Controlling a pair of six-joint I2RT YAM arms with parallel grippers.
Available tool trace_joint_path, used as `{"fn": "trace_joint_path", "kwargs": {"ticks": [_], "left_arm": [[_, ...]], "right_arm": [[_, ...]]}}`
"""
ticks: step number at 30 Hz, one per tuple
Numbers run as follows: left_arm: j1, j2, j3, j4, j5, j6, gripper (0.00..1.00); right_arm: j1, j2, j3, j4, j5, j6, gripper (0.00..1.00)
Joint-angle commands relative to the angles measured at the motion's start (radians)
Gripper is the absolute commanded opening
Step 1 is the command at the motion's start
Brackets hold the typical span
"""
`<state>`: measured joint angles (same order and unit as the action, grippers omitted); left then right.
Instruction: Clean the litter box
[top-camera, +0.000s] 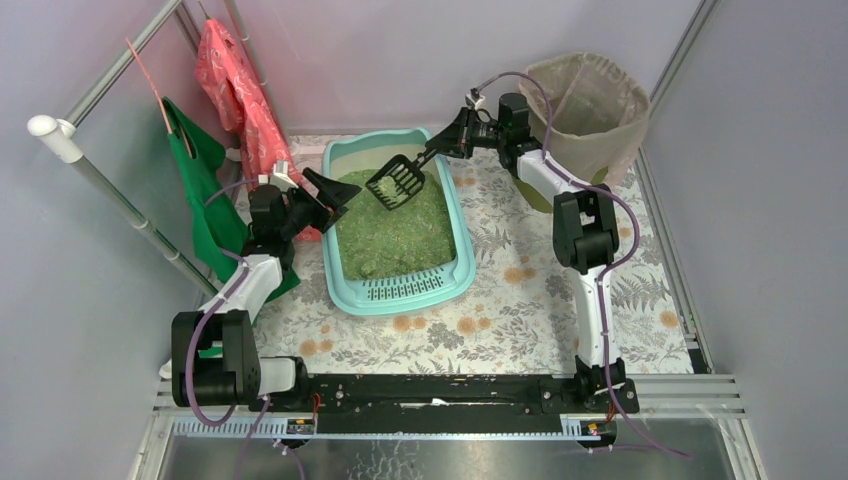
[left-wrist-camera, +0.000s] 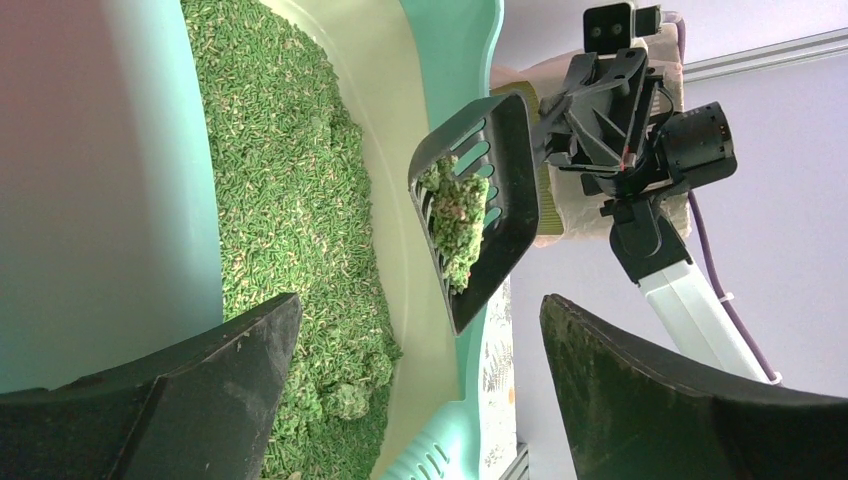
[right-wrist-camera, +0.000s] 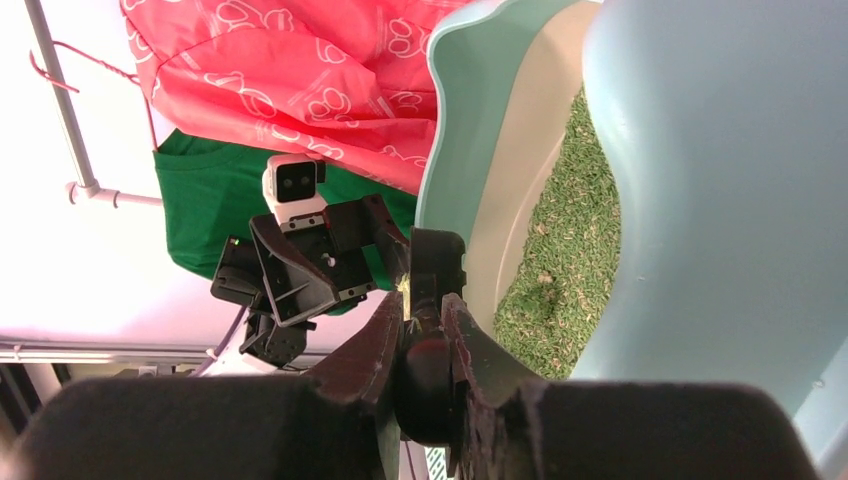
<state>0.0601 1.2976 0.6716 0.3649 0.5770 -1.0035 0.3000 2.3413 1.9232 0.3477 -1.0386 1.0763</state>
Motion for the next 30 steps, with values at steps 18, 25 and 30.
{"fn": "trace_joint_path", "kwargs": {"ticks": [18, 25, 30], "left_arm": [[0.011, 0.035, -0.043, 0.004, 0.0, 0.004, 0.99], [0.011, 0.016, -0.04, -0.035, -0.015, 0.026, 0.99], [0.011, 0.02, -0.042, -0.021, -0.009, 0.019, 0.99]], "right_arm": [[0.047, -0.021, -0.022, 0.141, -0.08, 0.074, 0.0], [0.06, -0.01, 0.011, 0.104, -0.109, 0.061, 0.0], [0.034, -0.039, -0.037, 0.126, -0.067, 0.074, 0.0]]}}
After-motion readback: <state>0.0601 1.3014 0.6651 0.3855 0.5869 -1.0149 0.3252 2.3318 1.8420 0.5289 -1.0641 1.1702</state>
